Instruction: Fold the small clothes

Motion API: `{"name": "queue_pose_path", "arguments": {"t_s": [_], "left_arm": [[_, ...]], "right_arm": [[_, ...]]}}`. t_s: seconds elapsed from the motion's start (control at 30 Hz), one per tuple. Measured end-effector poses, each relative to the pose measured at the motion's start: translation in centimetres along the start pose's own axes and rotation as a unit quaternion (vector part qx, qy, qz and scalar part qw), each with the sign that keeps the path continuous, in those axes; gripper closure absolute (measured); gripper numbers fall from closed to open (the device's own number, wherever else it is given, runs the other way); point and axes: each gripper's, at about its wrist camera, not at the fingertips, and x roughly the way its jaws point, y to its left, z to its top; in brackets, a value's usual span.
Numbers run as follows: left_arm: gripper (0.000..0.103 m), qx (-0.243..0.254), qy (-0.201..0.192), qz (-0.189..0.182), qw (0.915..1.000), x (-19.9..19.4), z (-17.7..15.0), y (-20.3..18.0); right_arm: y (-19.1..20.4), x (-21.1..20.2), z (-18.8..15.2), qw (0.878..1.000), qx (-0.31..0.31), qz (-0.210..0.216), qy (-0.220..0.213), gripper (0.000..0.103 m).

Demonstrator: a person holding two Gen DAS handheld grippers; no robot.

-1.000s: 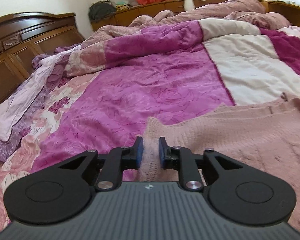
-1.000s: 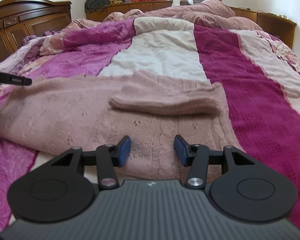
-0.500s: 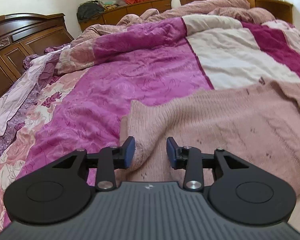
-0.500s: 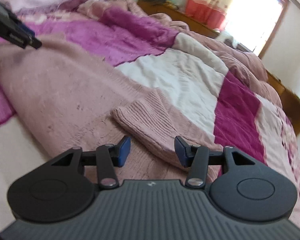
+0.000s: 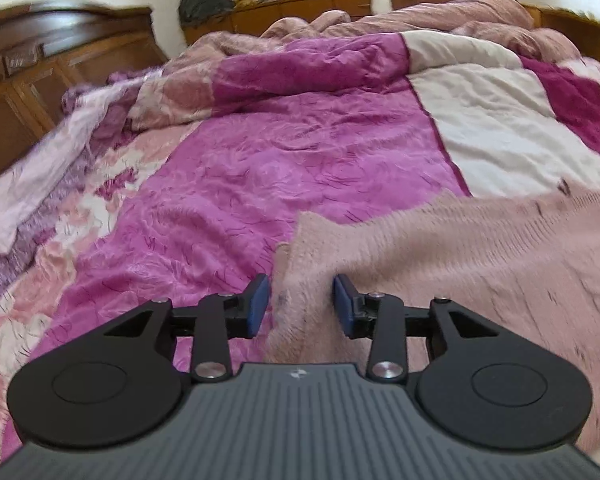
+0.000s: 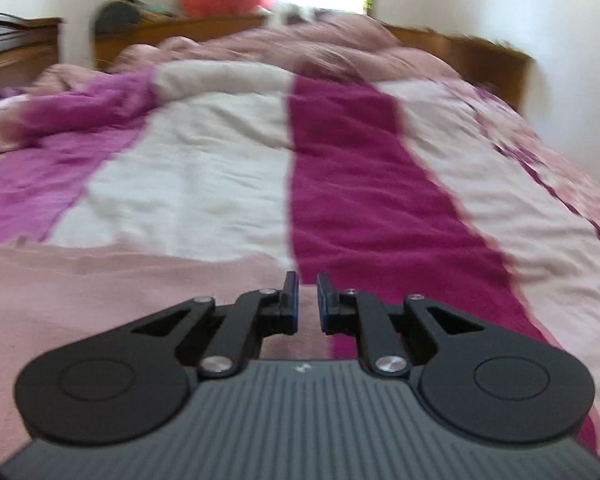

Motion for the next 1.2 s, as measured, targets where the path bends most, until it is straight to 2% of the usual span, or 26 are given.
{"name": "queue_pose_path", "arguments": {"t_s": [0.13,0.23,0.3,0.4,0.47,0.57,0.67,0.87,0.93,1.0,1.03,1.2], "left_arm": [[0.05,-0.043,0.005,-0.014,0.999,1.1,1.1,1.3],[0.045,-0.043,0.003,-0.021,0.9988,1.7,1.7,1.5],[0.041,-0.04,0.014,-0.028,0.9987,2.5,2.1,1.3],[0.04,-0.048,0.042,-0.036,0.9973,4.3,2.3,1.1],[0.039,-0.036,0.048,-0.01,0.9982,5.4,2.1,0.8],[0.035,0.016,0.024,0.048,0.9985,6.7,1.6,0.0],[0.035,0.039,0.019,0.063,0.9971,7.1,1.6,-0.5],[0.035,0.035,0.02,0.045,0.9981,4.5,1.8,0.2],[0.035,0.033,0.023,0.04,0.9984,3.0,1.7,0.4],[0.035,0.028,0.025,0.035,0.9987,1.2,1.4,0.7],[0.035,0.023,0.026,0.033,0.9989,0.3,1.3,0.8],[0.035,-0.024,0.041,0.011,0.9988,-4.3,-0.1,1.5]], "right_arm": [[-0.7,-2.9,-1.4,0.999,0.033,0.027,-0.026,0.089],[-0.2,-4.2,-2.3,0.998,0.028,0.048,-0.037,0.089],[0.4,-4.5,-3.0,0.997,0.025,0.066,-0.034,0.089],[1.4,-4.0,-4.4,0.997,0.01,0.081,-0.01,0.089],[1.9,-3.2,-5.6,0.997,-0.002,0.074,0.007,0.09],[1.8,-3.0,-6.1,0.997,-0.002,0.074,-0.006,0.09],[1.3,-2.9,-6.0,0.996,0.017,0.083,-0.002,0.09],[0.8,-3.6,-5.9,0.995,0.032,0.094,-0.002,0.087],[0.6,-4.1,-5.9,0.994,0.044,0.101,-0.004,0.076],[0.5,-4.7,-5.8,0.992,0.055,0.117,-0.013,0.061],[0.5,-4.9,-5.7,0.991,0.057,0.12,-0.017,0.059],[0.6,-6.4,-5.3,0.99,0.071,0.119,-0.023,0.058]]}}
